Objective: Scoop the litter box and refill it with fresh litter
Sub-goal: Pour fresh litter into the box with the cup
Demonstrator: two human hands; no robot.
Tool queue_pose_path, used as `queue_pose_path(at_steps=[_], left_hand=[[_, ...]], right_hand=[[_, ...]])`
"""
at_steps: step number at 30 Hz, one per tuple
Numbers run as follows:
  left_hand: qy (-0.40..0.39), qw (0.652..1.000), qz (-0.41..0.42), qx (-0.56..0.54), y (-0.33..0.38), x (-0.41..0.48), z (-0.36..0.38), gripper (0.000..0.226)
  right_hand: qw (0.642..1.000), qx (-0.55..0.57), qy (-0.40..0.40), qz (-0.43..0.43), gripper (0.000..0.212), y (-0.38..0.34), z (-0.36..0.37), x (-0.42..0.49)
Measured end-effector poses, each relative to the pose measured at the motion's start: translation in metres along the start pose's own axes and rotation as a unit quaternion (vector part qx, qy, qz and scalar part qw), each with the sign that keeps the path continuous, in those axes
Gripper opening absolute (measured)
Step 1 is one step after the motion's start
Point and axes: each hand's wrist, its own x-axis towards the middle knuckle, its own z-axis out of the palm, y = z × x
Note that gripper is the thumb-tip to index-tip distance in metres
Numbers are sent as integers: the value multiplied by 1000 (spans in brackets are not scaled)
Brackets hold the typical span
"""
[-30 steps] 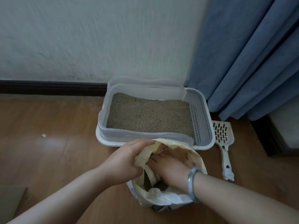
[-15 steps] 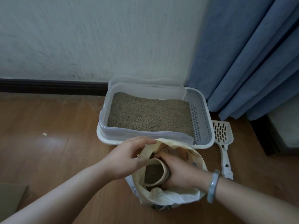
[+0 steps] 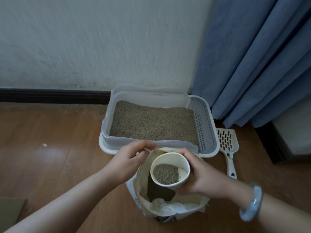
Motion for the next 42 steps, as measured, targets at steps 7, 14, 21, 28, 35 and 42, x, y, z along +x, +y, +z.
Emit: queue_pose_path(at_steps=[7,14,21,28,35,42], left_hand=[[15,998,3,59,2,3,0,21],[35,999,9,37,5,15,0,18],[28,998,8,62,-7,22,0,24],[38,996,14,79,-15,27,-3,32],[62,971,58,225,-15,23,-12,40],[141,890,116,418,-38,27,-18,35]], right_hand=[[994,90,48,-36,80,-42,-58,13],[983,56,173,-35,74,-23,-86,79],[973,-146,178,-26,75,19,-77,122],[903,-382,193,-30,71,36,-80,128],[878,-421,208,-88,76,40,-84,124],[864,-436,230,-100,77,42,-99,119]])
